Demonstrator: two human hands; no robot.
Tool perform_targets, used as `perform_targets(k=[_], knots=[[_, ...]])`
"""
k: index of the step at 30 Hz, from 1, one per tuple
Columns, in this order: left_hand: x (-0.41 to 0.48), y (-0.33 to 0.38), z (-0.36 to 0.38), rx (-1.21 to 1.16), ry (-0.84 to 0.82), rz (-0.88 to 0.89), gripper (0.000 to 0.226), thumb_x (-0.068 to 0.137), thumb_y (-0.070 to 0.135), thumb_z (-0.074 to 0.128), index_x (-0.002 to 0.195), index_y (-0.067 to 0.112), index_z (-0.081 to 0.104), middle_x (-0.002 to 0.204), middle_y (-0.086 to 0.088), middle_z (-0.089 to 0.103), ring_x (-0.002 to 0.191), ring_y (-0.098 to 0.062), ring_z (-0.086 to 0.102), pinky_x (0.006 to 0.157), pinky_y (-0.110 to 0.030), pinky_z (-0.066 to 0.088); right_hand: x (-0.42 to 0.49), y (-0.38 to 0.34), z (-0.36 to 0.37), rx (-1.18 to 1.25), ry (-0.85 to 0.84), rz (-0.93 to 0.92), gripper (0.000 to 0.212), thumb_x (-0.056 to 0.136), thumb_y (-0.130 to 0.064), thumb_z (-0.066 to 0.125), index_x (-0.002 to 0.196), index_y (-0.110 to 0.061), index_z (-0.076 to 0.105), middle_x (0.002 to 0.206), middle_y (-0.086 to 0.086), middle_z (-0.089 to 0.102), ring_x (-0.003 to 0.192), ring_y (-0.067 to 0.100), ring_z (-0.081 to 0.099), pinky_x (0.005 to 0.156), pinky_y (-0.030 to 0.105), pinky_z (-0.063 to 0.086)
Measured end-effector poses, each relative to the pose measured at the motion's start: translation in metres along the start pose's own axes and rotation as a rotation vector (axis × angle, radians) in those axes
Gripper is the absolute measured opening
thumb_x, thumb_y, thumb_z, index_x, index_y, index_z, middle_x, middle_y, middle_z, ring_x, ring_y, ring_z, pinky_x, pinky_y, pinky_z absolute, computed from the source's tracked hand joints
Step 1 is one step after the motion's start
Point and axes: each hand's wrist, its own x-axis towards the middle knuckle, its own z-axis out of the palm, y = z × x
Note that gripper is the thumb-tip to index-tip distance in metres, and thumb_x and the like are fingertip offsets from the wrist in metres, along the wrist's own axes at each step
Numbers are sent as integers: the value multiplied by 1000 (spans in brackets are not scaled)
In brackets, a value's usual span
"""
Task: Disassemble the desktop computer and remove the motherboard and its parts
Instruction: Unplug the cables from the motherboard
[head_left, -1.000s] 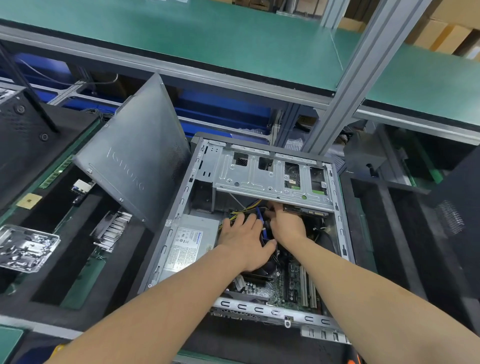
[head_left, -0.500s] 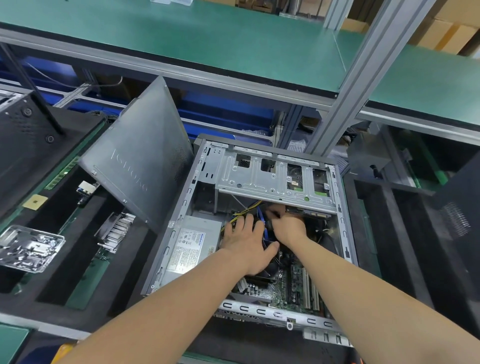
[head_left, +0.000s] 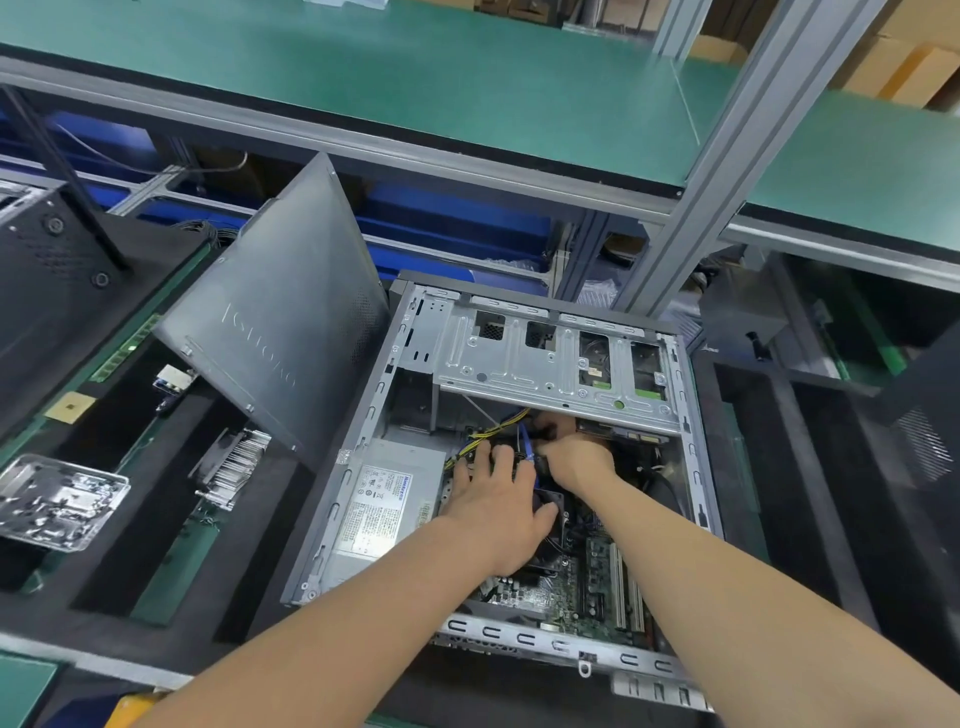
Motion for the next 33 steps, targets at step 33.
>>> perform_targets(k=[33], knots=[[-17,2,-10,15,-62,308,54,108,41,35,152,12,26,159,-5,18,141,-35,29,116,-59,22,-53,18,12,1288,278,182,21,95,-7,55,101,-7,75,89,30,72,69,27,59,62,39,47]])
